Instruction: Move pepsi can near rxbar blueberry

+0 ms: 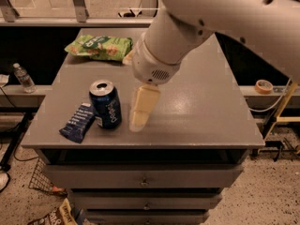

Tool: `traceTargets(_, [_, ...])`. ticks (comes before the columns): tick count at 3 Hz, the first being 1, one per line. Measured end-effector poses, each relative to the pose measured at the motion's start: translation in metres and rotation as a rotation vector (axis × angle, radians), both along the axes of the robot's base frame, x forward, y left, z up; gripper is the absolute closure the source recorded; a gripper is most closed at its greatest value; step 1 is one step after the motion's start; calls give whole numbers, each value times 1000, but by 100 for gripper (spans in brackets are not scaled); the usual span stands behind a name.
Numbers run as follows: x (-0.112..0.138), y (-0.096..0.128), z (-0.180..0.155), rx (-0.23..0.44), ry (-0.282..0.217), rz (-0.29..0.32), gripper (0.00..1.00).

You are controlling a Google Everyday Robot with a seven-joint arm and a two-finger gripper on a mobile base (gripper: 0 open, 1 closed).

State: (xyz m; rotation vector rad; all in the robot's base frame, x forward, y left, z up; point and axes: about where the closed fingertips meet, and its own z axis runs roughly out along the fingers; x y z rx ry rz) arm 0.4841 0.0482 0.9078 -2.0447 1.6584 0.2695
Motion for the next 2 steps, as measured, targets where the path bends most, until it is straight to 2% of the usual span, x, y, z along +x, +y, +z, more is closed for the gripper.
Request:
traceTargets(1, [8,-69,38,-60,-48,-93,0])
traceTargets(2, [18,-141,56,-76,-26,-199,0])
